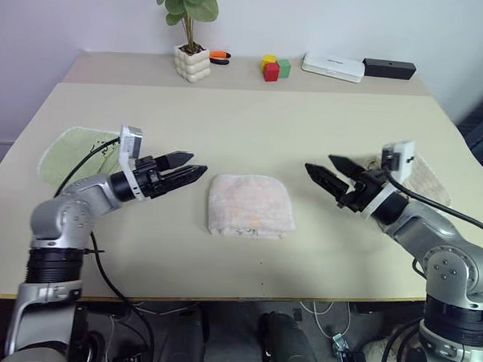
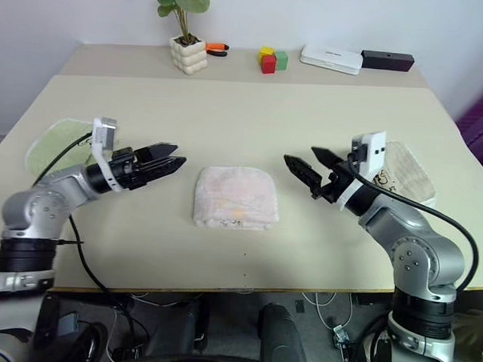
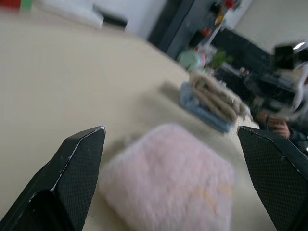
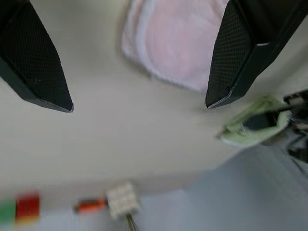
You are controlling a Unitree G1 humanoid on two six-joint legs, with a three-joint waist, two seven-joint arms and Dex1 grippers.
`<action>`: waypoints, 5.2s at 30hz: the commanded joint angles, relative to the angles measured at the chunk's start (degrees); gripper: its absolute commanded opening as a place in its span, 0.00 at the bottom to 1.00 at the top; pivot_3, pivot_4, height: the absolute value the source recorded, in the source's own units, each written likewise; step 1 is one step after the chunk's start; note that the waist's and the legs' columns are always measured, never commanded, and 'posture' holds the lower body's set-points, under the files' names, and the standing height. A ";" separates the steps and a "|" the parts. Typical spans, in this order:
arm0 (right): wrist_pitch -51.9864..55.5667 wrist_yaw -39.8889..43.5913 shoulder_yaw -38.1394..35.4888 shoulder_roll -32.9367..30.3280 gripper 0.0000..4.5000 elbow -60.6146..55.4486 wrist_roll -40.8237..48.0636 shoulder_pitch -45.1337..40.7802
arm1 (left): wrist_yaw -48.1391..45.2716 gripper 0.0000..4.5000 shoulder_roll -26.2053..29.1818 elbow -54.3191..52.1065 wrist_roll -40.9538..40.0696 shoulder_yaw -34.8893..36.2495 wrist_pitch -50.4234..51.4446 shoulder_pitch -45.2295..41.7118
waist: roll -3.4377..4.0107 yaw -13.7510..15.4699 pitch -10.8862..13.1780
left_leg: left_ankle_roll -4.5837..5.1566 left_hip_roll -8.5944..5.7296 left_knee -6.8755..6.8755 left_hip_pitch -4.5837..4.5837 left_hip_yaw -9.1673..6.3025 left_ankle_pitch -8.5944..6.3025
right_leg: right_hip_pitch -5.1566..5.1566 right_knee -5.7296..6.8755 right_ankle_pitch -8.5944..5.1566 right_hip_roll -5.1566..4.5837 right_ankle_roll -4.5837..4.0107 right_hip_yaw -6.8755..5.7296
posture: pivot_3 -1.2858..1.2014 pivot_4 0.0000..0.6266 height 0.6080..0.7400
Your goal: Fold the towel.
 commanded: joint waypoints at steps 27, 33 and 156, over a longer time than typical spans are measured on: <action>-13.68 16.52 4.40 -10.30 0.99 -2.54 -5.65 5.28 | 8.23 1.00 -5.57 9.12 -10.65 3.29 39.97 -2.22 | -0.02 0.28 0.01 | -0.01 -0.04 0.12 0.00 0.00 0.00 | 0.02 0.06 -0.02 -0.04 -0.05 0.00 | 0.52 0.24 1.00; -14.06 15.19 4.20 -10.17 0.99 -3.32 -6.10 5.59 | 14.15 1.00 -10.78 14.46 -7.82 4.71 39.90 -4.86 | -0.01 0.29 0.00 | -0.01 -0.05 0.12 0.02 -0.03 0.00 | 0.02 0.13 -0.01 -0.02 -0.05 0.00 | 0.52 0.24 1.00; -14.47 26.20 10.18 -12.61 1.00 4.31 -6.21 0.07 | 20.10 0.32 -6.14 13.04 -9.71 36.77 -19.02 10.66 | -0.30 0.26 0.09 | 0.05 -0.16 0.18 0.07 -0.03 -0.04 | 0.24 -0.04 -0.09 -0.40 -0.21 -0.21 | 0.52 0.24 1.00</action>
